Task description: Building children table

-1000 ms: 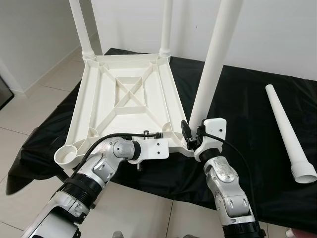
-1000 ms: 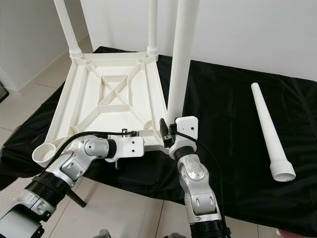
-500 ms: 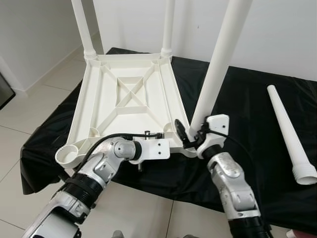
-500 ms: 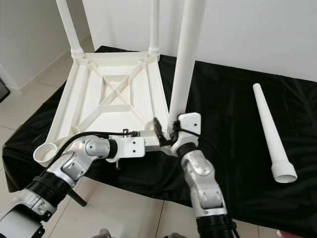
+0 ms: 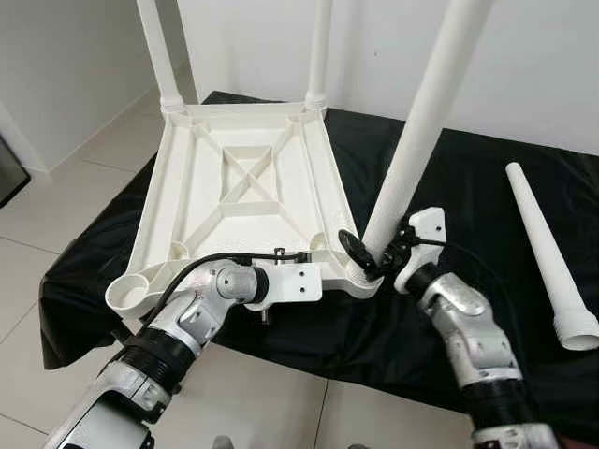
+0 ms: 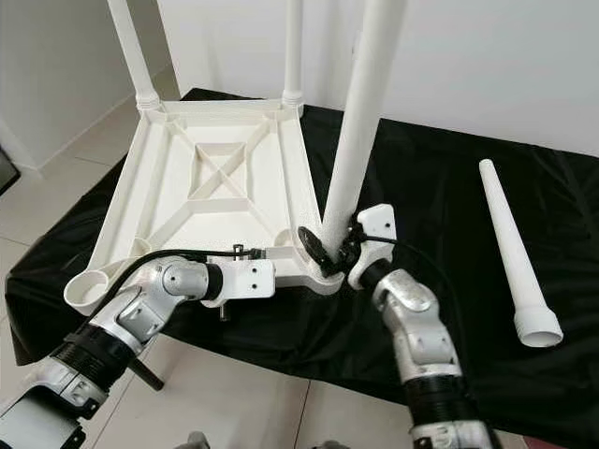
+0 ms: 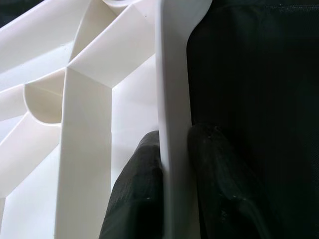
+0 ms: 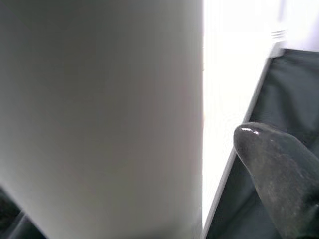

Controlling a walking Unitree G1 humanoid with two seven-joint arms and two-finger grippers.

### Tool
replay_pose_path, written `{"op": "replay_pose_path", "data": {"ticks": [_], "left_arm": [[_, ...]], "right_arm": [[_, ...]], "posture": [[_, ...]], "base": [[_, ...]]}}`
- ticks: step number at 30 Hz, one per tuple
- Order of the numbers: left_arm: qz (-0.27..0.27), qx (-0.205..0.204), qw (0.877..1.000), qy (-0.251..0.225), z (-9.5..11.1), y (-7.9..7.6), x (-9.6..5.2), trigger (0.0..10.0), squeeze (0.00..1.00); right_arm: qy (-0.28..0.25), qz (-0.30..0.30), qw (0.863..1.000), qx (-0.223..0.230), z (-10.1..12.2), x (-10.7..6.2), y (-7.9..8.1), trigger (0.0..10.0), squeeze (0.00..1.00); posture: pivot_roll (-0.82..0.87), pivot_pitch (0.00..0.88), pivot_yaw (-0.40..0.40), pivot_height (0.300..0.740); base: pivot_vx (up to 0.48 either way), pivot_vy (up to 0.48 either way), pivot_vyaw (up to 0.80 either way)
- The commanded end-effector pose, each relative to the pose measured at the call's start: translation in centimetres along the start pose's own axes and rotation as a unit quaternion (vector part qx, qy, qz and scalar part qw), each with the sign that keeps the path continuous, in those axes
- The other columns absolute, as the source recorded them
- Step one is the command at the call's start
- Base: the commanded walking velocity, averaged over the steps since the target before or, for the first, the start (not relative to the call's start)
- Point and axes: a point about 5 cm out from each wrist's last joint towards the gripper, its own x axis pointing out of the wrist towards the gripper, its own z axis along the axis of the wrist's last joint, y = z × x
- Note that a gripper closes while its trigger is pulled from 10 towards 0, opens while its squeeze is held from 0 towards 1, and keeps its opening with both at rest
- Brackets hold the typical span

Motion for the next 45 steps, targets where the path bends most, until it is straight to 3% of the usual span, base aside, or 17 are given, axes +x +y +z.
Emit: {"op": "replay_pose_path", "data": {"ticks": [1, 7, 19, 20, 21, 22, 24, 25, 31, 32, 33, 34, 35, 36, 37, 38, 45], "left_arm": [[0.004, 0.002, 1.0, -0.002, 0.0, -0.2, 0.2, 10.0, 0.0], [0.003, 0.002, 1.0, -0.003, 0.0, -0.2, 0.2, 10.0, 0.0], [0.005, 0.001, 1.0, -0.001, 0.0, -0.1, 0.0, 10.0, 0.0], [0.005, 0.001, 1.0, -0.001, 0.0, -0.1, 0.0, 10.0, 0.0], [0.005, 0.001, 1.0, -0.001, 0.0, -0.1, 0.0, 10.0, 0.0], [0.005, 0.001, 1.0, -0.001, 0.0, -0.1, 0.0, 10.0, 0.0], [0.005, 0.001, 1.0, -0.001, -0.1, -0.1, 0.0, 10.0, 0.0], [0.004, 0.001, 1.0, -0.001, -0.1, -0.1, 0.0, 10.0, 0.0], [0.004, 0.001, 1.0, -0.001, -0.1, -0.2, 0.0, 10.0, 0.0], [0.003, 0.002, 1.0, -0.001, 0.0, -0.2, 0.0, 10.0, 0.0], [0.003, 0.002, 1.0, -0.001, 0.0, -0.2, 0.0, 10.0, 0.0], [0.003, 0.002, 1.0, -0.002, 0.0, -0.2, 0.1, 10.0, 0.0], [0.003, 0.003, 1.0, -0.002, 0.0, -0.2, 0.1, 10.0, 0.0], [0.002, 0.003, 1.0, -0.003, 0.0, -0.2, 0.1, 10.0, 0.0], [0.002, 0.003, 1.0, -0.003, 0.0, -0.2, 0.1, 10.0, 0.0], [0.002, 0.003, 1.0, -0.003, 0.0, -0.2, 0.1, 10.0, 0.0], [0.002, 0.004, 1.0, -0.003, 0.0, -0.1, 0.1, 10.0, 0.0]], "right_arm": [[0.001, 0.026, 1.0, 0.004, -0.1, -0.3, -0.7, 10.0, 0.0], [0.019, 0.085, 0.996, -0.005, -0.4, -0.1, -1.7, 10.0, 0.0], [0.028, 0.128, 0.991, -0.005, -0.4, 0.0, -3.0, 10.0, 0.0], [0.027, 0.134, 0.991, -0.004, -0.3, 0.1, -3.0, 7.0, 0.0], [0.027, 0.134, 0.991, -0.004, -0.3, 0.1, -3.0, 7.0, 0.0], [0.025, 0.14, 0.99, -0.001, -0.2, 0.0, -3.2, 4.9, 0.0], [0.023, 0.147, 0.989, 0.001, 0.0, 0.0, -3.2, 4.9, 0.0], [0.019, 0.156, 0.988, 0.004, 0.2, -0.2, -3.2, 10.0, 0.0], [0.012, 0.177, 0.984, 0.007, 0.7, -0.7, -3.2, 10.0, 0.0], [0.013, 0.178, 0.984, 0.006, 0.7, -0.9, -3.2, 6.6, 0.0], [0.013, 0.178, 0.984, 0.006, 0.7, -0.9, -3.2, 6.6, 0.0], [0.013, 0.18, 0.984, 0.007, 0.7, -1.1, -3.4, 8.1, 0.0], [0.014, 0.181, 0.983, 0.008, 0.6, -1.2, -3.5, 8.1, 0.0], [0.013, 0.18, 0.984, 0.007, 0.7, -1.2, -3.5, 3.2, 0.0], [0.013, 0.18, 0.984, 0.007, 0.7, -1.2, -3.5, 3.2, 0.0], [0.013, 0.182, 0.983, 0.006, 0.7, -1.2, -3.6, 0.0, 0.0], [0.013, 0.186, 0.982, 0.007, 0.6, -1.2, -3.5, 0.0, 0.0]], "posture": [[-0.03, 0.008, -0.012, 0.74], [-0.03, 0.013, -0.009, 0.74], [-0.03, 0.016, -0.008, 0.74], [-0.03, 0.015, -0.008, 0.74], [-0.03, 0.015, -0.008, 0.74], [-0.03, 0.014, -0.008, 0.74], [-0.03, 0.014, -0.008, 0.74], [-0.03, 0.012, -0.009, 0.74], [-0.03, 0.01, -0.006, 0.74], [-0.03, 0.009, -0.004, 0.74], [-0.03, 0.009, -0.004, 0.74], [-0.04, 0.008, -0.002, 0.74], [-0.04, 0.008, -0.002, 0.74], [-0.04, 0.006, -0.001, 0.74], [-0.04, 0.006, -0.001, 0.74], [-0.04, 0.006, -0.001, 0.74], [-0.04, 0.0, -0.004, 0.74]], "base": [[0.0, 0.0, 0.0], [0.0, 0.0, 0.0], [0.0, 0.0, 0.0], [0.0, 0.0, 0.0], [0.0, 0.0, 0.0], [0.0, 0.0, 0.0], [0.0, 0.0, 0.0], [0.0, 0.0, 0.0], [0.0, 0.0, 0.0], [0.0, 0.0, 0.0], [0.0, 0.0, 0.0], [0.0, 0.0, 0.0], [0.0, 0.0, 0.0], [0.0, 0.0, 0.0], [0.0, 0.0, 0.0], [0.0, 0.0, 0.0], [0.0, 0.0, 0.0]]}}
